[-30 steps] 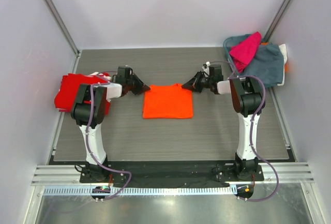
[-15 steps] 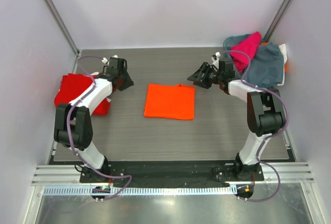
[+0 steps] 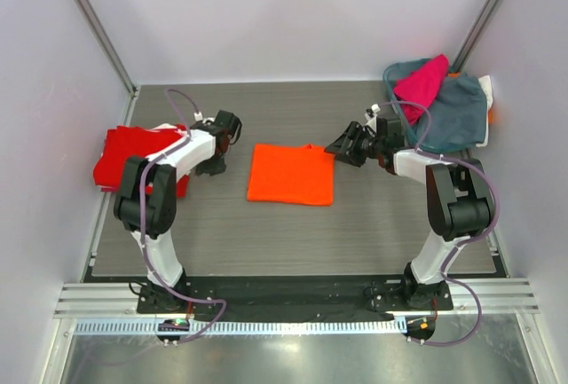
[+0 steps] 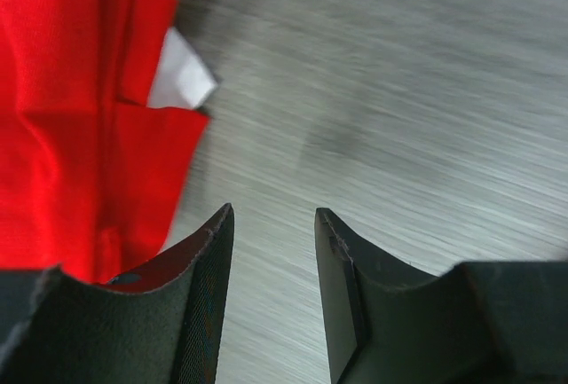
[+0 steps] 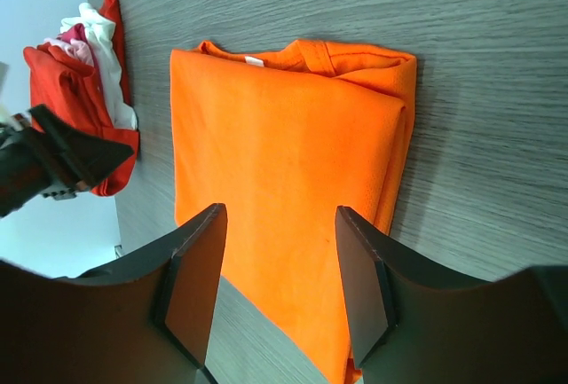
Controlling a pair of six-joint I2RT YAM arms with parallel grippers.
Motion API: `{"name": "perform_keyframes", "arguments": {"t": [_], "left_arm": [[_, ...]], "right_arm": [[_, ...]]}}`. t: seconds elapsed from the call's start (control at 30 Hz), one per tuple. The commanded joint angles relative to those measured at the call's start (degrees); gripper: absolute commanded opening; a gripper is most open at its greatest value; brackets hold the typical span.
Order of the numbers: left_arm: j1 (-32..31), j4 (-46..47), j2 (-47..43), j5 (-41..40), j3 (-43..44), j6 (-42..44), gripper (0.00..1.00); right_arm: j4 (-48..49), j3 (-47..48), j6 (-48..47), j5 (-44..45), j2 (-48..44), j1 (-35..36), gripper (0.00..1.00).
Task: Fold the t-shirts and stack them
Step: Fold the tshirt
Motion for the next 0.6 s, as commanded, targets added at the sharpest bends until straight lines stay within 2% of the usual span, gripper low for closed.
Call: {"name": "perform_keyframes", "arguments": {"t": [0.0,0.17,0.57], "left_arm": [[0.2,-5.4,2.4,-9.9,2.9,1.5,0.43],[0.3,-8.5,7.7,-13.7,5.7,1.6,0.43],[1.8,-6.4,18.7,-15.4,9.9,1.2,0.43]], "right_arm": [[4.9,-1.1,1.3,-1.0,-3.1,-0.1,0.57],[6.9,-1.9,2.3,-1.5,-2.7,0.0,0.57],[7.8,-2.6,3.0,-2.2,-2.8,0.0,0.57]]}}
